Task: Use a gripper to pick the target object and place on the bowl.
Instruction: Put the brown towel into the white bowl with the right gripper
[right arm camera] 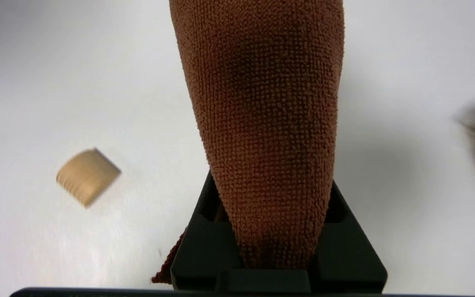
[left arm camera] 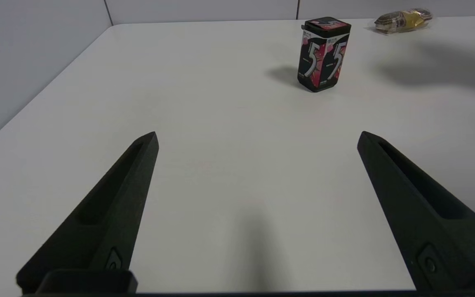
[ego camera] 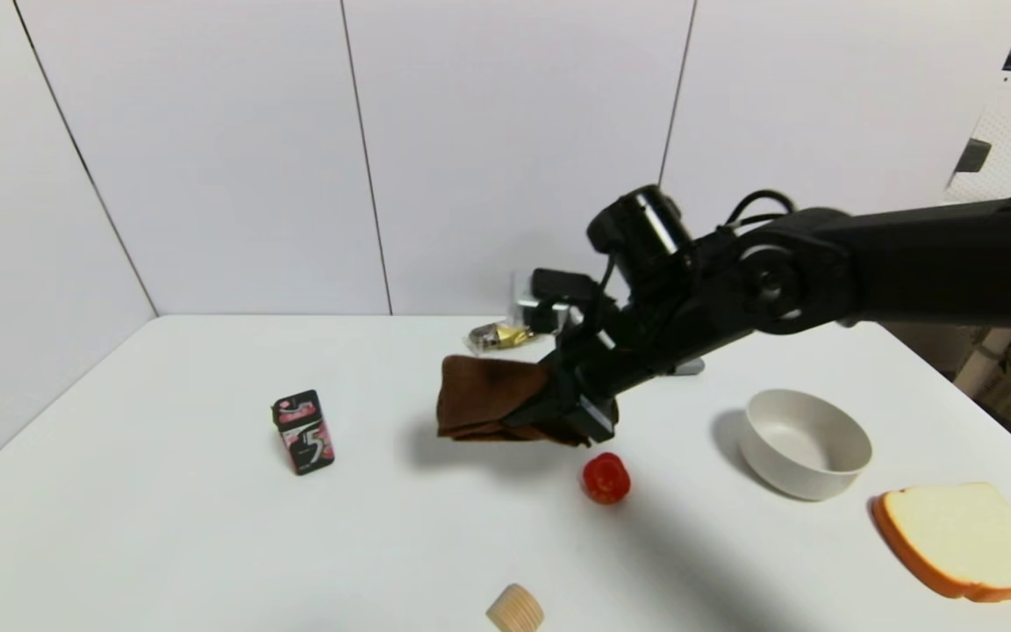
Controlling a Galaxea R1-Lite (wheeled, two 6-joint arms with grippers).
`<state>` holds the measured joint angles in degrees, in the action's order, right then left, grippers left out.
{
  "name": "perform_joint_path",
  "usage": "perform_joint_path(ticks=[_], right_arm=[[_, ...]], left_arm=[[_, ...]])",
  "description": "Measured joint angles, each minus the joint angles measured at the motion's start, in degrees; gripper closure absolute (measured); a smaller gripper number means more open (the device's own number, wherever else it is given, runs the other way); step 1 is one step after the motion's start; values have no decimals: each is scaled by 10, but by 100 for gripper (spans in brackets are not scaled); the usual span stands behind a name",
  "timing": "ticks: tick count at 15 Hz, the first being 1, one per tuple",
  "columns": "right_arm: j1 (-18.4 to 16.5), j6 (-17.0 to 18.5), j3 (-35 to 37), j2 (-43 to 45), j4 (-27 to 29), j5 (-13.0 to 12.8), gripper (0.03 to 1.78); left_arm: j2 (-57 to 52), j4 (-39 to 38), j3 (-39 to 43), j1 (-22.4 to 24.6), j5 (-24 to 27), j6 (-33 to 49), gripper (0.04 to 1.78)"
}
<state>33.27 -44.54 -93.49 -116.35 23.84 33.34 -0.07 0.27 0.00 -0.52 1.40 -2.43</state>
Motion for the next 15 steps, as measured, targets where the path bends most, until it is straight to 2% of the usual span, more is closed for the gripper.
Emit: perform_joint_path(ticks=[4,8,10,13,15], right_arm=[[-68,-25,6,71,13,-9,144],[-161,-104,5,138,96,-9,144],[-217,-167,3,165,148,-8,144],[-302,-281,2,187,204,-8,144],[-359,-387,1,191,245,-9,144]], left_arm=[[0,0,0,0,0,0,11],[0,0,0,0,0,0,11],[0,0,0,0,0,0,11],[0,0,0,0,0,0,11],[0,0,0,0,0,0,11]])
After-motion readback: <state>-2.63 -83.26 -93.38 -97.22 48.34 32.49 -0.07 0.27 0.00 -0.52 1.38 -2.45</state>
